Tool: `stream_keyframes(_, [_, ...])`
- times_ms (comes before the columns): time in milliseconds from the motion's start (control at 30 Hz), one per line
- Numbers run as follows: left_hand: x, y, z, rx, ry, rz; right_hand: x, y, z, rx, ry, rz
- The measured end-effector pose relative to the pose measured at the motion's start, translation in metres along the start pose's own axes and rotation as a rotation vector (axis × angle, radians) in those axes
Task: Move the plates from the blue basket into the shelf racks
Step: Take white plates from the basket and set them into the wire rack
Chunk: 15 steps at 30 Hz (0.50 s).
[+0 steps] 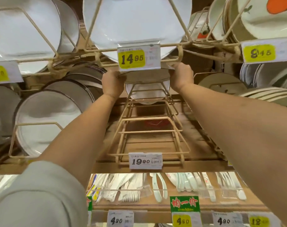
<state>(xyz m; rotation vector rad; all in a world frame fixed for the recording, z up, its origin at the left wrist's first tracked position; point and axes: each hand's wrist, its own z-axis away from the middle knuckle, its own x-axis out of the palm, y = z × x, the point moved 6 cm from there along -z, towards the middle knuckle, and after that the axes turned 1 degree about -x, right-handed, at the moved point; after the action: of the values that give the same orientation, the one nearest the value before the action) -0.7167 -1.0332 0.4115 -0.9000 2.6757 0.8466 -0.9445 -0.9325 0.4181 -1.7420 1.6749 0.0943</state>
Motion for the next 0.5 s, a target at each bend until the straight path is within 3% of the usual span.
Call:
stream_keyframes(233, [0.036,-0.03,-0.021,-0.204,-0.106,-0.007,0.028,0.014,-0.025,0.108,-0.088,-0.012])
stream_keyframes(400, [0.059,-0.037,-0.015,-0.167,-0.189,-0.112,0.044,0.032,-0.024,0.165,-0.151,-0.011])
stream_keyframes(500, [0.069,-0.048,-0.013,-0.242,-0.246,-0.113,0.054,0.036,-0.023,0.184,-0.169,-0.016])
